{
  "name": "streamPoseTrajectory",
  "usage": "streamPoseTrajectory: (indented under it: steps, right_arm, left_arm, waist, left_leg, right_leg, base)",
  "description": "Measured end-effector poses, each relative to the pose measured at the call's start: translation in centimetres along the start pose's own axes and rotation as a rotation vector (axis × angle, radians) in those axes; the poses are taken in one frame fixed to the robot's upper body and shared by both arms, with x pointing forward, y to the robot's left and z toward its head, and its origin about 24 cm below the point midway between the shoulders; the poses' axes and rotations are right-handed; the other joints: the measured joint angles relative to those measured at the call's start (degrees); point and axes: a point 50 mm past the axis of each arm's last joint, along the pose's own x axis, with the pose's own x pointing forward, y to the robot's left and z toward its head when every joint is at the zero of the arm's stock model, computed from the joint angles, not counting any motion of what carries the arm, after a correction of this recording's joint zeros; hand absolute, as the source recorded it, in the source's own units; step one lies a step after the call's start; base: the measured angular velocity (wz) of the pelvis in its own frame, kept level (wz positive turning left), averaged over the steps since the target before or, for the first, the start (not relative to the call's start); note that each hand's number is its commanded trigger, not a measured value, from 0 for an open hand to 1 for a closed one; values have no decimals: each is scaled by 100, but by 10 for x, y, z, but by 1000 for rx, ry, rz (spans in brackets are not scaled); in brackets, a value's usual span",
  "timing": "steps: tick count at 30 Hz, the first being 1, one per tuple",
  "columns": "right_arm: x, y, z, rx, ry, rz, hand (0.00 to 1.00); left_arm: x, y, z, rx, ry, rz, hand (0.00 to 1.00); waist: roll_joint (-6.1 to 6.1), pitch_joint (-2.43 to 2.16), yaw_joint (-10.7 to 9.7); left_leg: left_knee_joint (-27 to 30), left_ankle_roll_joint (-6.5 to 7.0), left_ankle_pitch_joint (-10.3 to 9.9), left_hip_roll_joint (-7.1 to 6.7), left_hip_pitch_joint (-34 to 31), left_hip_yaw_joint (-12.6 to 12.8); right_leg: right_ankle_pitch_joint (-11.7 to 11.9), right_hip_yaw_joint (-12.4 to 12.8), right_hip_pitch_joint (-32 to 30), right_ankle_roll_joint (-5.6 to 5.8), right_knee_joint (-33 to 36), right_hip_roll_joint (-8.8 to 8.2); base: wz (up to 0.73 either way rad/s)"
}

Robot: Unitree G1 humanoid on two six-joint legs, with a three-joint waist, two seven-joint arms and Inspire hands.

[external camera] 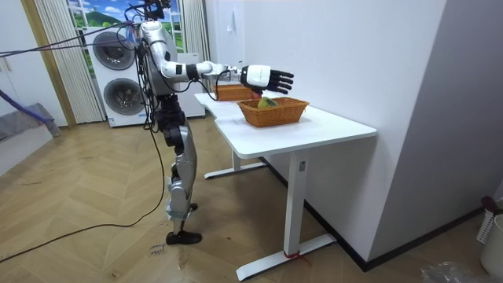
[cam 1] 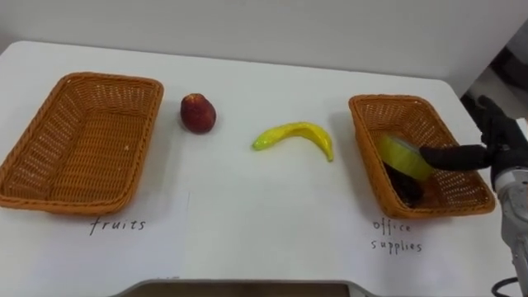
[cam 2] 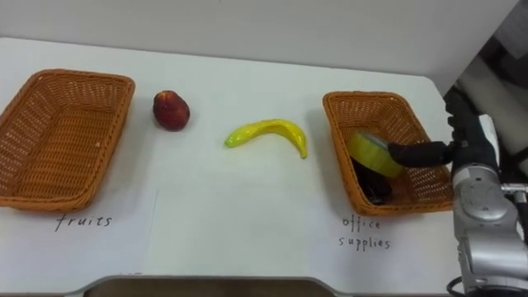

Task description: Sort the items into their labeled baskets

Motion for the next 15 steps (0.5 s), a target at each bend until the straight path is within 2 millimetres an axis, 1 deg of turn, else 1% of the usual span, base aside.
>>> streamPoseTrajectory:
  steps: [1,2,4,6,8,10,11,13,14,15]
  right_arm:
    - [-1,0,9,6,-37,-4,0]
    - [-1,0,13,10,-55,-5,0]
    - [-1,-1,31,23,-124,-17,0]
    - [-1,-1,43,34,-167,-21,0]
    - [-1,-1,54,40,-211,-31,0]
    - [-3,-2,72,47,-279,-43,0]
    - [-2,-2,76,50,-293,-47,0]
    - [-2,-3,89,63,-339,-55,0]
    - [-2,-2,92,63,-347,-54,0]
    - [-1,0,97,54,-366,-50,0]
  left_arm:
    - [0,0,-1,5,8,2,0]
    - [0,-1,-2,7,10,0,0]
    - [0,-2,-1,12,8,-7,0]
    - [0,-3,-2,20,6,-13,0]
    - [-1,-4,-1,21,3,-18,0]
    - [-1,-4,-2,19,4,-30,0]
    - [-1,-4,-2,19,4,-33,0]
    - [-1,-4,2,15,-12,-36,0]
    - [-1,-4,3,14,-15,-37,0]
    - [-1,-6,3,21,-19,-41,0]
  waist:
    - [17,-3,2]
    - [32,1,2]
    - [30,0,14]
    - [27,-1,14]
    - [6,-10,18]
    - [-27,-19,58]
    - [-39,-25,69]
    - [-95,-5,121]
    - [-97,-2,146]
    - [-119,-7,167]
  left_leg:
    - [-6,0,0,1,12,2]
    - [-6,0,0,1,14,7]
    - [-12,0,0,2,-1,44]
    - [-20,0,0,3,-10,63]
    - [-21,1,0,3,-58,76]
    - [-8,1,0,3,-64,99]
    - [-5,1,0,3,-56,103]
    - [12,1,0,6,-45,90]
    - [12,1,0,8,-45,87]
    - [13,1,0,9,-44,86]
  right_leg:
    - [0,11,9,0,7,1]
    - [0,20,7,0,8,1]
    - [0,56,-32,0,28,0]
    - [0,87,-68,0,59,0]
    - [-1,100,-123,1,90,-5]
    - [-1,114,-143,1,89,-3]
    - [-1,115,-140,1,88,-2]
    - [-1,113,-115,1,82,4]
    - [-1,110,-115,1,83,4]
    - [-1,104,-113,1,84,4]
  base:
    - [-3]
    - [-5]
    - [-8]
    - [-7]
    - [-6]
    - [-5]
    - [0]
    - [2]
    - [0]
    - [0]
